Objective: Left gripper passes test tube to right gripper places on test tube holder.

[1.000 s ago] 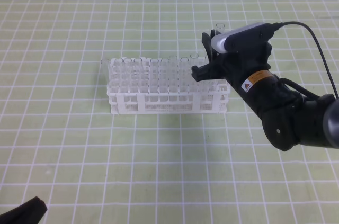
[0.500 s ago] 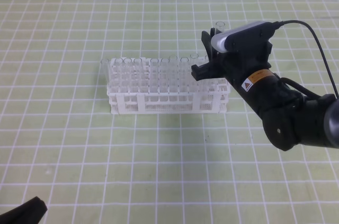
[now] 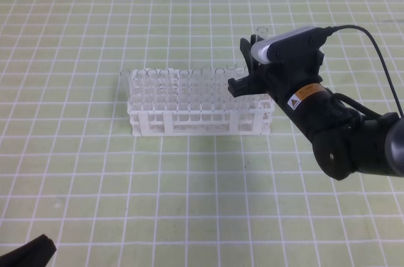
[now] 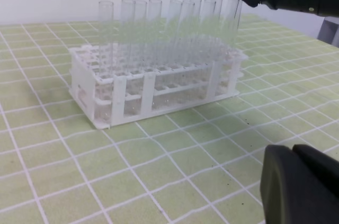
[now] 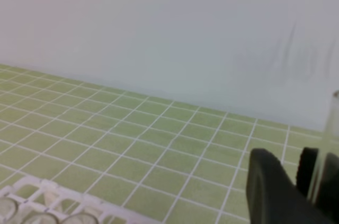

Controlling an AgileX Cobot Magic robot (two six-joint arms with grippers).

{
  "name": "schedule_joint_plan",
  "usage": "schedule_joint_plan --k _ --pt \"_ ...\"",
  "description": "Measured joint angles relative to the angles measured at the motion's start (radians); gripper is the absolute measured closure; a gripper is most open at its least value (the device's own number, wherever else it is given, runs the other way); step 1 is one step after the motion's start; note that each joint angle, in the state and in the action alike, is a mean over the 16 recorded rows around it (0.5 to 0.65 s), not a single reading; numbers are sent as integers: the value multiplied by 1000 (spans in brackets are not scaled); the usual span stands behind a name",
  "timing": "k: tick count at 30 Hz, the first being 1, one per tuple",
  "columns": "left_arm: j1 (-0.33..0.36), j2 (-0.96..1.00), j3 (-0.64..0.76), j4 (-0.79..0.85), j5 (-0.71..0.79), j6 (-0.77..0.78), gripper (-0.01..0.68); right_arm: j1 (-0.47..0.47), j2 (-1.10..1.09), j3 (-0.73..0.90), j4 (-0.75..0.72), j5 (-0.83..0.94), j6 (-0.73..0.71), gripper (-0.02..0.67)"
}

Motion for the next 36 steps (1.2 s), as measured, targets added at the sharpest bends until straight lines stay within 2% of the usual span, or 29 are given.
schedule_joint_plan --k 36 --pt "0 -9 2 0 -2 0 673 0 -44 11 4 9 2 622"
